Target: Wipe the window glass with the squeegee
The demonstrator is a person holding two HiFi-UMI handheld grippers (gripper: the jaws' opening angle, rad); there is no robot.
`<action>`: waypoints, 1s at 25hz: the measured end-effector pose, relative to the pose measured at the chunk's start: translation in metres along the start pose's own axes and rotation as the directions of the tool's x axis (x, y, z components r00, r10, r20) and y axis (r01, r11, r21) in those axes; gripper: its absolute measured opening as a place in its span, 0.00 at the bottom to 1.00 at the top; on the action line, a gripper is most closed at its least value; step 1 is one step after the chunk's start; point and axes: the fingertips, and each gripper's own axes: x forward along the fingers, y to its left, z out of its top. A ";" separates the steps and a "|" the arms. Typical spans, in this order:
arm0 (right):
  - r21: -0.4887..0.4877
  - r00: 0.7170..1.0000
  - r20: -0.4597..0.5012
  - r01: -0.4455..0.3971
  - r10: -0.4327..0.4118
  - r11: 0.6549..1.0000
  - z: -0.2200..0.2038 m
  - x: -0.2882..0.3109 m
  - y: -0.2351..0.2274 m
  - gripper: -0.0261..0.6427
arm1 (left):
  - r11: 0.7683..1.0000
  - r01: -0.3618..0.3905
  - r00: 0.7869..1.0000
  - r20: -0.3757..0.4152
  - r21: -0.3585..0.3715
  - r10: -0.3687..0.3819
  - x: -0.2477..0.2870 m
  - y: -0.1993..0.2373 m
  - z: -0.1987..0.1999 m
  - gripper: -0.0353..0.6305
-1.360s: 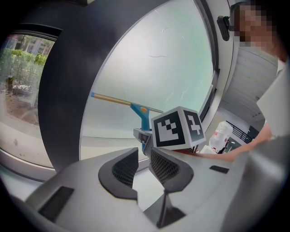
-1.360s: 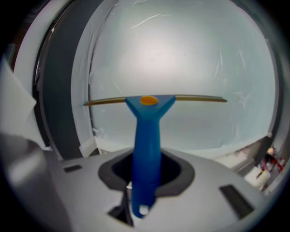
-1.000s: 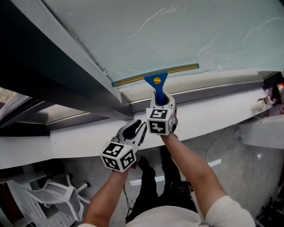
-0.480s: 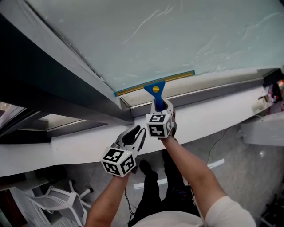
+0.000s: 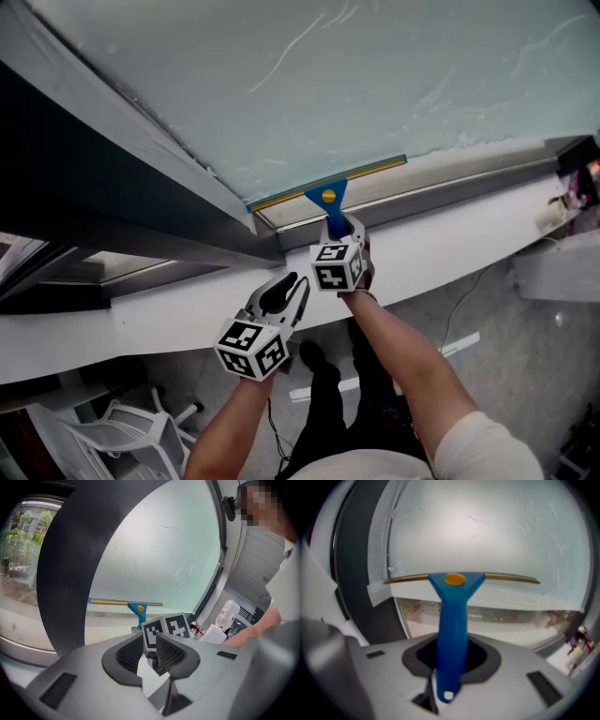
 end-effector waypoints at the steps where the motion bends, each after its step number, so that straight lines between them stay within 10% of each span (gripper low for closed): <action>1: 0.000 1.000 -0.007 -0.001 0.001 1.000 -0.003 0.001 0.000 0.22 | 1.000 0.000 1.000 -0.003 0.000 0.000 0.000 0.000 -0.001 0.21; 25: 0.070 0.989 -0.144 -0.017 0.027 0.997 -0.051 -0.038 -0.028 0.21 | 0.999 0.041 0.999 -0.022 0.017 -0.041 -0.016 -0.028 -0.003 0.21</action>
